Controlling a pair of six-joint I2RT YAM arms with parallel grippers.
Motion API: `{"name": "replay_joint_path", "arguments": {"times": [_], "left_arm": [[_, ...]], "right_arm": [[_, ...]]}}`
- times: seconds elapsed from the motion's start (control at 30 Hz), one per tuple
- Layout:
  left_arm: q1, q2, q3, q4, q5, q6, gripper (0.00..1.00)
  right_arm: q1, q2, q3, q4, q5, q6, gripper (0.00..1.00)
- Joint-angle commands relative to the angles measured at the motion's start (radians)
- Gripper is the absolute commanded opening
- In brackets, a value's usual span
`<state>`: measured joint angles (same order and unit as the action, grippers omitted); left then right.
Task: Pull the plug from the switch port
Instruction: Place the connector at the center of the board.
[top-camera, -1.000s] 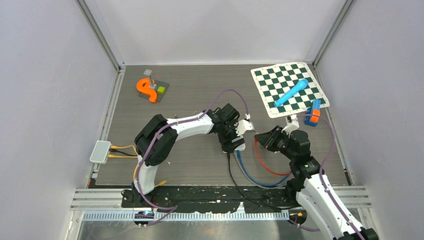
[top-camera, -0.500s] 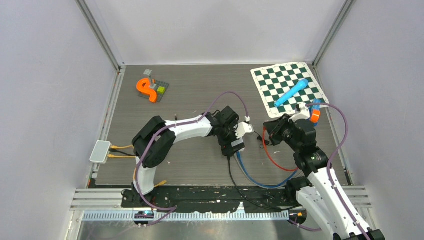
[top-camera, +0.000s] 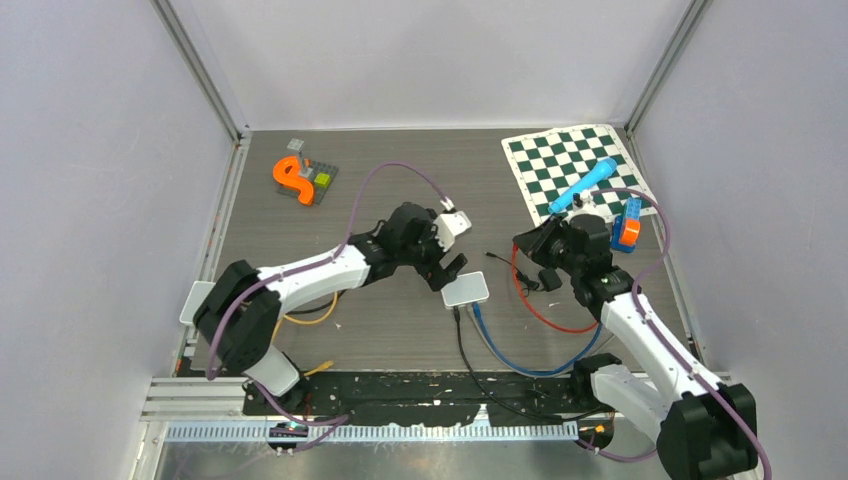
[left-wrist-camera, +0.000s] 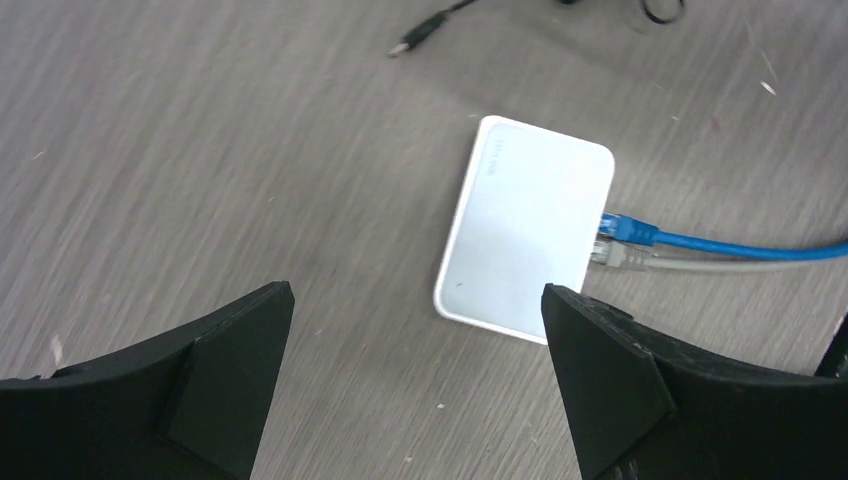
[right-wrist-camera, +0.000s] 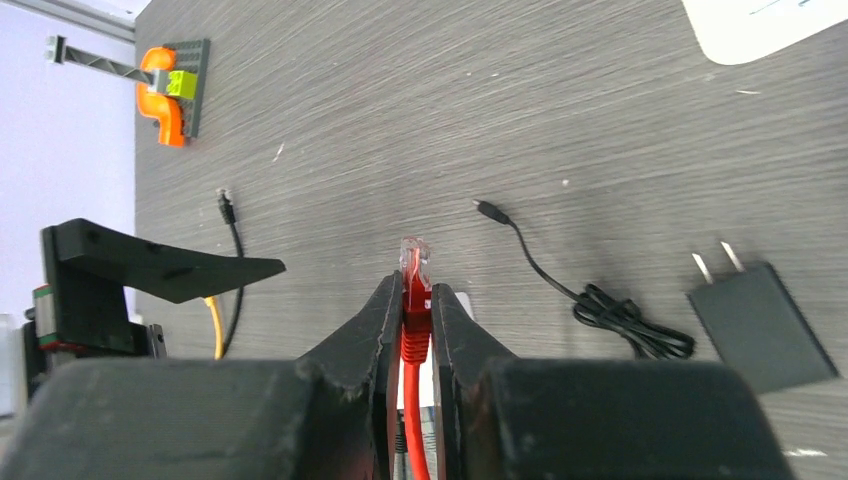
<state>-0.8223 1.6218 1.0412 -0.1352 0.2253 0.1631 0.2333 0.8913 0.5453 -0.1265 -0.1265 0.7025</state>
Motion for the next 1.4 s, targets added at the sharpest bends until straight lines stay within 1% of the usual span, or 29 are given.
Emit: {"name": "replay_joint_path", "arguments": {"times": [0.0,0.17,0.33,0.6,0.73,0.87,0.9,0.93,1.0,1.03,1.07,1.13,1.23,1.37], "left_arm": [[0.051,-0.115,-0.089,0.195,-0.079,-0.097,1.00],[0.078,-0.205,-0.159,0.220,-0.122,-0.121,0.99],[0.080,-0.235,-0.180,0.203,-0.145,-0.119,1.00],[0.080,-0.234,-0.172,0.184,-0.152,-0.123,1.00],[0.080,-0.234,-0.166,0.171,-0.150,-0.119,1.00],[0.080,-0.232,-0.168,0.164,-0.152,-0.109,1.00],[0.080,-0.232,-0.167,0.163,-0.153,-0.109,1.00],[0.080,-0.232,-0.168,0.160,-0.152,-0.109,0.99],[0.080,-0.233,-0.171,0.157,-0.153,-0.107,1.00],[0.080,-0.234,-0.173,0.158,-0.152,-0.108,1.00],[0.080,-0.234,-0.175,0.160,-0.153,-0.106,1.00],[0.080,-0.231,-0.175,0.160,-0.153,-0.104,0.99],[0.080,-0.219,-0.169,0.159,-0.145,-0.103,0.99],[0.080,-0.209,-0.158,0.153,-0.135,-0.102,1.00]], "right_arm": [[-0.002,0.092,0.071,0.152,-0.089,0.066,0.05],[0.002,0.209,0.071,0.244,-0.068,0.158,0.05],[0.014,0.335,0.057,0.382,-0.021,0.233,0.05],[0.038,0.499,0.133,0.411,0.038,0.259,0.06],[0.034,0.577,0.197,0.391,0.041,0.219,0.08],[0.036,0.659,0.267,0.372,0.006,0.181,0.14],[0.034,0.674,0.278,0.365,0.007,0.176,0.17],[0.031,0.680,0.282,0.365,-0.001,0.165,0.20],[0.025,0.683,0.297,0.353,-0.027,0.143,0.29],[0.025,0.681,0.306,0.333,-0.031,0.134,0.31],[0.025,0.671,0.303,0.327,-0.037,0.116,0.36],[0.024,0.648,0.288,0.326,-0.059,0.094,0.42],[0.025,0.610,0.259,0.305,-0.078,0.046,0.44],[0.023,0.502,0.204,0.239,-0.034,-0.036,0.45]]}}
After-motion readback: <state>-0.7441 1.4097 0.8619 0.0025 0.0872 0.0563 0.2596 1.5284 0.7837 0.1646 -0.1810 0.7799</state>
